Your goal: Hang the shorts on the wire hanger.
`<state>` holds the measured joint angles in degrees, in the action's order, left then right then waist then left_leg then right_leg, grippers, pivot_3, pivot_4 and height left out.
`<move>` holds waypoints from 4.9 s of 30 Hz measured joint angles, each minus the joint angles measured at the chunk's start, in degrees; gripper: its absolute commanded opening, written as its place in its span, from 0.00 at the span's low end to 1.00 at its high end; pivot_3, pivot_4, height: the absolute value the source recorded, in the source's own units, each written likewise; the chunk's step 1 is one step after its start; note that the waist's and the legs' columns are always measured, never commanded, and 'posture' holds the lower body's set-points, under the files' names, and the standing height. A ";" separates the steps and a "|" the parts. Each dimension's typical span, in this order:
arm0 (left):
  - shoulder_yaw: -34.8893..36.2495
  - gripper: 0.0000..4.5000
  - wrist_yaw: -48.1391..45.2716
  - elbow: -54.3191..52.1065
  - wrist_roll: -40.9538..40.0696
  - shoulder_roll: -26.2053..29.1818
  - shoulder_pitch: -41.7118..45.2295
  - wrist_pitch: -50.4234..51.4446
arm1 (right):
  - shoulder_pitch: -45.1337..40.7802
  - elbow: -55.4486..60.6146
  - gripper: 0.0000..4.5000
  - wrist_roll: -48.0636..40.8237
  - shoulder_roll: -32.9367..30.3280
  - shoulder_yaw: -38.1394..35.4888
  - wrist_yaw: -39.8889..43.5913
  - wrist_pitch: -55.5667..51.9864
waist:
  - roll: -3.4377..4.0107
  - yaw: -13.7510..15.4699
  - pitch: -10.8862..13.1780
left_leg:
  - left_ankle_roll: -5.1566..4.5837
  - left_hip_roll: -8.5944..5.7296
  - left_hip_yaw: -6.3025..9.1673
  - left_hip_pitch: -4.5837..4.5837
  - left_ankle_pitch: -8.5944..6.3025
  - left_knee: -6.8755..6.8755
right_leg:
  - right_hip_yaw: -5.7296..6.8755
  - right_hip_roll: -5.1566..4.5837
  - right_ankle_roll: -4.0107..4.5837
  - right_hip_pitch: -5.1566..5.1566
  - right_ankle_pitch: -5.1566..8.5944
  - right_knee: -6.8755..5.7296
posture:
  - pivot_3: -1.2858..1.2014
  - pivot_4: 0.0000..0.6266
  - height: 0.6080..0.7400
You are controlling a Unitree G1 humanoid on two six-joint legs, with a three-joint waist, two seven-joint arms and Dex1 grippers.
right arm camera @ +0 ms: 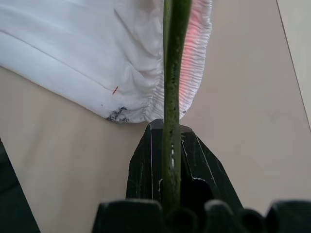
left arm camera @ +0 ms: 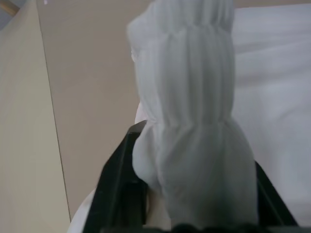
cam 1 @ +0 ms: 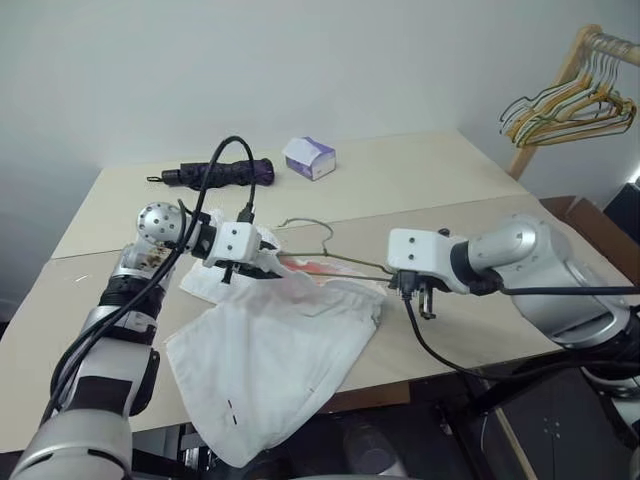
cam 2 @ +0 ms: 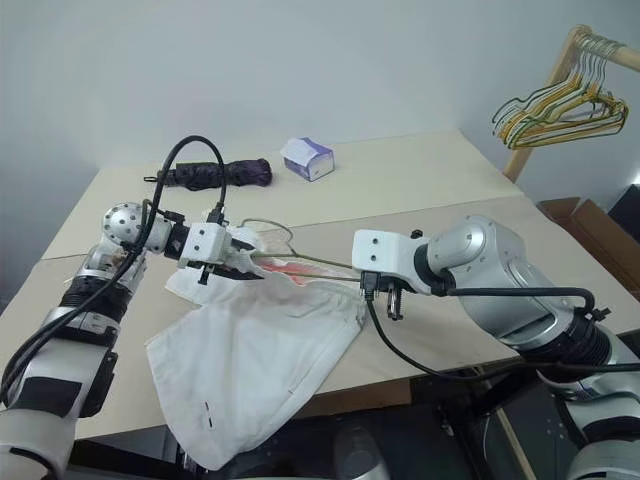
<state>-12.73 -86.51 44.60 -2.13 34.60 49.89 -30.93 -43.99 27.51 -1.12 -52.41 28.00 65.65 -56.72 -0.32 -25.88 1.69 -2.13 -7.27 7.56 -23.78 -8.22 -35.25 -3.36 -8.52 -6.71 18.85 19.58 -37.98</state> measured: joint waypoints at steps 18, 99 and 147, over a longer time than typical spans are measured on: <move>1.92 0.00 1.77 -5.03 -2.83 0.28 -2.33 10.28 | 6.19 -5.75 0.53 -1.61 -1.35 -9.98 -5.50 10.27 | -0.02 -0.15 -0.01 | -0.03 0.01 -0.05 -0.02 0.02 -0.02 | 0.00 -0.01 0.14 0.10 -0.08 -0.11 | 0.36 0.00 1.00; -1.21 0.00 14.57 -7.79 4.97 8.94 -11.73 16.96 | 24.45 -14.39 0.00 -32.85 20.53 -33.26 -29.06 3.69 | -0.31 2.98 -0.21 | 0.25 0.06 -0.03 0.46 -0.15 0.11 | -0.02 0.05 -0.01 -0.38 0.00 0.04 | 0.37 0.00 1.00; 0.11 0.00 7.09 -3.12 2.34 0.27 3.58 16.72 | -9.89 -26.16 1.00 -10.37 1.56 -3.72 4.53 17.02 | -0.33 -1.42 -0.19 | -0.04 0.04 -0.14 -0.05 0.02 0.03 | 0.03 -0.05 0.30 0.17 -0.19 -0.09 | 0.35 0.00 1.00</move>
<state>-12.62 -79.42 41.49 0.21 34.87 53.47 -14.21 -53.88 1.35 -11.49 -50.86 24.28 70.18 -39.70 -0.65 -27.29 1.50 -2.17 -7.23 7.42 -23.84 -8.20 -35.22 -3.33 -8.58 -6.42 19.02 19.39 -38.07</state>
